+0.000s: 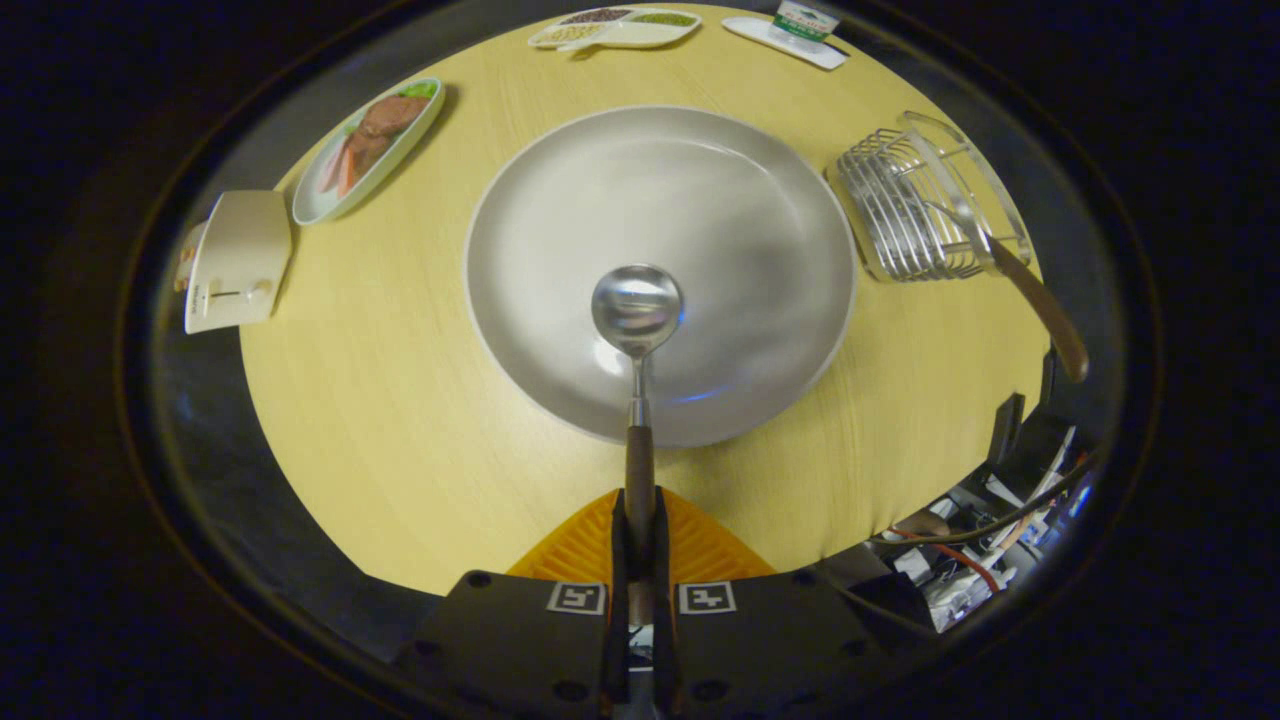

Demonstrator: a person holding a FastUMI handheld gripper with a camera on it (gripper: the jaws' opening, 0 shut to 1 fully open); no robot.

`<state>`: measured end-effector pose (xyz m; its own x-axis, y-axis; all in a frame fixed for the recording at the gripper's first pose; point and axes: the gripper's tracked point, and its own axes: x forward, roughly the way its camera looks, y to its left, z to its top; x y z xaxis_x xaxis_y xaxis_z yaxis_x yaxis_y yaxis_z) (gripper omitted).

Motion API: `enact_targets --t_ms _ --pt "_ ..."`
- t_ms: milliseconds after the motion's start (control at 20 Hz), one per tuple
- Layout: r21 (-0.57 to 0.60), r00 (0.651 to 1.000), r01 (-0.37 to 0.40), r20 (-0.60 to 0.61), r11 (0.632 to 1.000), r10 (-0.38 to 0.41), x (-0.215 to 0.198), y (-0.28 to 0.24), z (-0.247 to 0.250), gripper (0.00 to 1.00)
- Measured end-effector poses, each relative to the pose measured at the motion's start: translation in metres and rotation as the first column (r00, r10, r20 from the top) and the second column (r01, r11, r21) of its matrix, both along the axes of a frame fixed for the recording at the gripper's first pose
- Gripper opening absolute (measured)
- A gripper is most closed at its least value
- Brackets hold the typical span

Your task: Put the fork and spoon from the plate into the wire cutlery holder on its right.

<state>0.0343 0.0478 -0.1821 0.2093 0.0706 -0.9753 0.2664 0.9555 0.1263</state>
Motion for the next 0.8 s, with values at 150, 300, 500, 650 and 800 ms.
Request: enact_targets --t_ms 150,300,500,650,800 --pt "0.002 1.000 0.009 0.014 1.000 -0.009 0.000 -0.002 0.015 0.13" --pt "0.004 1.000 0.013 0.020 1.000 -0.013 -0.002 -0.003 0.025 0.13" --pt "0.012 0.999 0.030 0.029 0.999 -0.030 -0.002 -0.008 0.042 0.13" --pt "0.018 0.998 0.049 0.034 0.999 -0.050 -0.003 -0.011 0.060 0.13" --pt "0.038 0.995 0.086 0.044 0.996 -0.088 -0.003 -0.015 0.085 0.13"
